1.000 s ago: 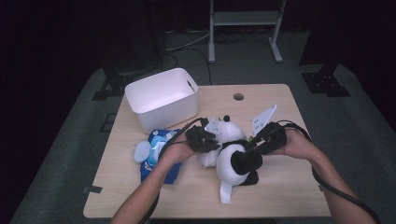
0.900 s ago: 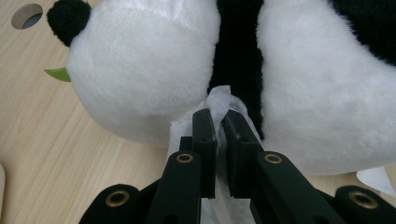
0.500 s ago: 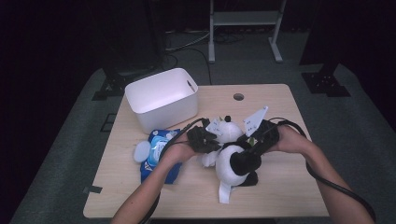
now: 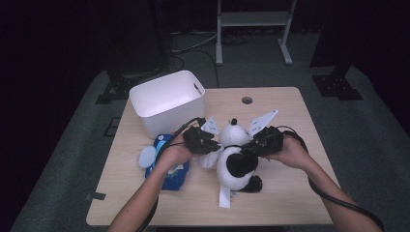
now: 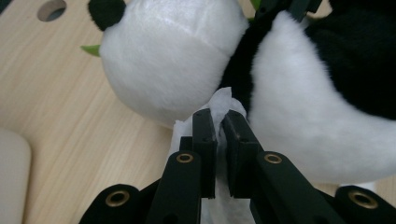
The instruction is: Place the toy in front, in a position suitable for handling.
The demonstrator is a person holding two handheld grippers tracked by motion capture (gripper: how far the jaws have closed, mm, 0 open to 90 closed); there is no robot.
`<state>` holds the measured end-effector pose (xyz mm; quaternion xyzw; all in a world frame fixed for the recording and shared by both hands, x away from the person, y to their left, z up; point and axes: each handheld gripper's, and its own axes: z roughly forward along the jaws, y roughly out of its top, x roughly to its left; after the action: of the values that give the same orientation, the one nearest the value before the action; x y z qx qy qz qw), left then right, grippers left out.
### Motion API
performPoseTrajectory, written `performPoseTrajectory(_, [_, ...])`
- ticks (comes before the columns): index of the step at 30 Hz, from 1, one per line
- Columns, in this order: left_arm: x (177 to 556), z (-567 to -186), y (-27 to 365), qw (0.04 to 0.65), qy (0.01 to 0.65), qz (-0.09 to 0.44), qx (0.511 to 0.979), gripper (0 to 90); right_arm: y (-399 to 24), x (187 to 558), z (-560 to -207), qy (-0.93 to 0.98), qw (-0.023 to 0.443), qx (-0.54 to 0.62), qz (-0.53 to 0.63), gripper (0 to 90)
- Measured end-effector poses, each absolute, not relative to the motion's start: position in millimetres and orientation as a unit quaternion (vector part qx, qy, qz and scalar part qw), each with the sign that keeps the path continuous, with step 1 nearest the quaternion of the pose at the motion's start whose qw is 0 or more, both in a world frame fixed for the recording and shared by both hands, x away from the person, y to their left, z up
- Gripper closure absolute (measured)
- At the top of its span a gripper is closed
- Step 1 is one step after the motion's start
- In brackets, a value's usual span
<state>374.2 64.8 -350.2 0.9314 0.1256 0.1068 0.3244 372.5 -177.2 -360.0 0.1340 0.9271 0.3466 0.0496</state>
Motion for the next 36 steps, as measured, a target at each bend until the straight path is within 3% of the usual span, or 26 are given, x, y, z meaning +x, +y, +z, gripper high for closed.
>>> performPoseTrajectory(4, [373.8, -345.1, 66.3, 0.325, 0.125, 0.111, 0.931, 83.7, -176.1, 372.3, -358.7, 0.916, 0.048, 0.162, 0.364, 83.3])
performPoseTrajectory(6, [373.8, -344.8, 65.8, 0.325, 0.126, 0.11, 0.931, 83.7, -174.0, 370.2, -359.3, 0.908, 0.027, 0.17, 0.381, 82.1])
performPoseTrajectory(7, [373.8, -345.5, 65.3, 0.323, 0.124, 0.109, 0.932, 83.7, -171.0, 369.8, -361.1, 0.912, 0.011, 0.163, 0.377, 79.4])
performPoseTrajectory(9, [373.4, -348.6, 63.2, 0.322, 0.122, 0.106, 0.933, 83.7, -166.3, 368.4, -364.5, 0.925, 0.025, 0.145, 0.351, 73.6])
performPoseTrajectory(10, [372.7, -350.8, 61.7, 0.322, 0.123, 0.102, 0.933, 83.7, -167.9, 370.0, -362.5, 0.926, 0.021, 0.13, 0.355, 65.0])
performPoseTrajectory(11, [372.5, -352.1, 60.5, 0.32, 0.12, 0.1, 0.934, 83.7, -167.9, 370.0, -362.5, 0.926, 0.021, 0.13, 0.355, 65.0])
performPoseTrajectory(14, [372.6, -354.2, 57.9, 0.325, 0.12, 0.096, 0.933, 83.7, -170.7, 371.2, -354.9, 0.936, 0.037, 0.085, 0.339, 51.0])
performPoseTrajectory(17, [372.2, -353.2, 56.0, 0.324, 0.117, 0.095, 0.934, 83.7, -174.1, 375.1, -345.1, 0.944, 0.096, 0.028, 0.315, 44.6])
performPoseTrajectory(24, [371.1, -353.9, 53.8, 0.326, 0.117, 0.091, 0.934, 83.7, -169.4, 392.9, -340.9, 0.943, 0.15, -0.026, 0.295, 42.1])
performPoseTrajectory(28, [372.0, -354.3, 54.9, 0.321, 0.113, 0.093, 0.936, 83.7, -158.9, 407.5, -344.4, 0.947, 0.147, -0.032, 0.282, 36.4])
performPoseTrajectory(30, [373.0, -355.2, 56.6, 0.318, 0.115, 0.095, 0.936, 83.7, -153.7, 413.3, -348.4, 0.952, 0.133, -0.022, 0.276, 38.7])
performPoseTrajectory(36, [373.3, -356.6, 61.0, 0.323, 0.12, 0.093, 0.934, 83.7, -148.4, 411.1, -357.2, 0.956, 0.127, 0.004, 0.263, 61.4])
